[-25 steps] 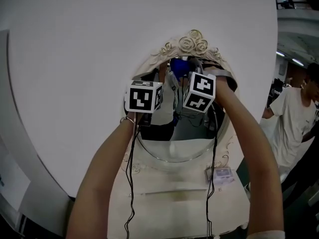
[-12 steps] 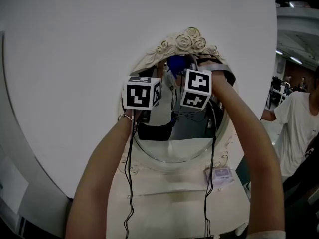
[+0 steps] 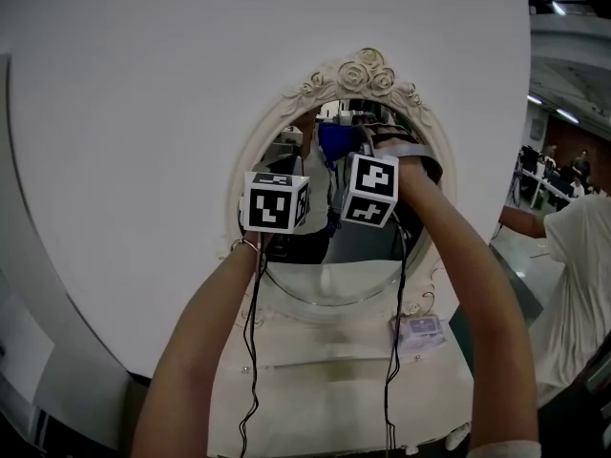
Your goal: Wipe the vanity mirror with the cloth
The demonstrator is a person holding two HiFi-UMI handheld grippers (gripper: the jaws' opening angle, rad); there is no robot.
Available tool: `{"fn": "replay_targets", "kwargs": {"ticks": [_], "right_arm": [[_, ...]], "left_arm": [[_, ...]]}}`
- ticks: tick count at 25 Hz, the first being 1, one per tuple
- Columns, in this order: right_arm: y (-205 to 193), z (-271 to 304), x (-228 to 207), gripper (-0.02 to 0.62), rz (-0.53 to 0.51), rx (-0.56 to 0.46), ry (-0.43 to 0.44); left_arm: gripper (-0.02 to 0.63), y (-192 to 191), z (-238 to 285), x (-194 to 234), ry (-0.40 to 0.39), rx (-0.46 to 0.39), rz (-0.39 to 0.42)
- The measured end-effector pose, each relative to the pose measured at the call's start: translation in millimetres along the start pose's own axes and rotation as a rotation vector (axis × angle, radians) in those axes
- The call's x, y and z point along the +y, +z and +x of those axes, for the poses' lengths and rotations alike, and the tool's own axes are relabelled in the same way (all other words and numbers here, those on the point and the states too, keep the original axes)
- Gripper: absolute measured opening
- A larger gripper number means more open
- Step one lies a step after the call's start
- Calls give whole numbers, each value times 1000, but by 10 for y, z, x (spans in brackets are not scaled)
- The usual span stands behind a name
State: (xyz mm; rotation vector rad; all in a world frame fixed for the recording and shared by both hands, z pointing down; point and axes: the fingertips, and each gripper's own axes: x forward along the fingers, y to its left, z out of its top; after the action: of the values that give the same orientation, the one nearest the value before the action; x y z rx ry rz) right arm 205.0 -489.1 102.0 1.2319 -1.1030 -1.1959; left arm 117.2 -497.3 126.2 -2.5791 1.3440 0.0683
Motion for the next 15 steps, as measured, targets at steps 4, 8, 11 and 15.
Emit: {"fn": "replay_targets", "kwargs": {"ticks": [4,8,11,15], "right_arm": [[55,-11,294,66,5,-11,35],[86,-10,580,66,19,-28,74],[105,-12,776,66,27,-38,93],[140,-27,1078,66,35,-47,118]], "left_arm": [[4,-301,-54,-25,9,31,14],[3,-614,-70,-100,1,71,-16],[5,-862,-82,-167,-6,110,-37],[3,-1229,-119,-253,-8,154,-40]]}}
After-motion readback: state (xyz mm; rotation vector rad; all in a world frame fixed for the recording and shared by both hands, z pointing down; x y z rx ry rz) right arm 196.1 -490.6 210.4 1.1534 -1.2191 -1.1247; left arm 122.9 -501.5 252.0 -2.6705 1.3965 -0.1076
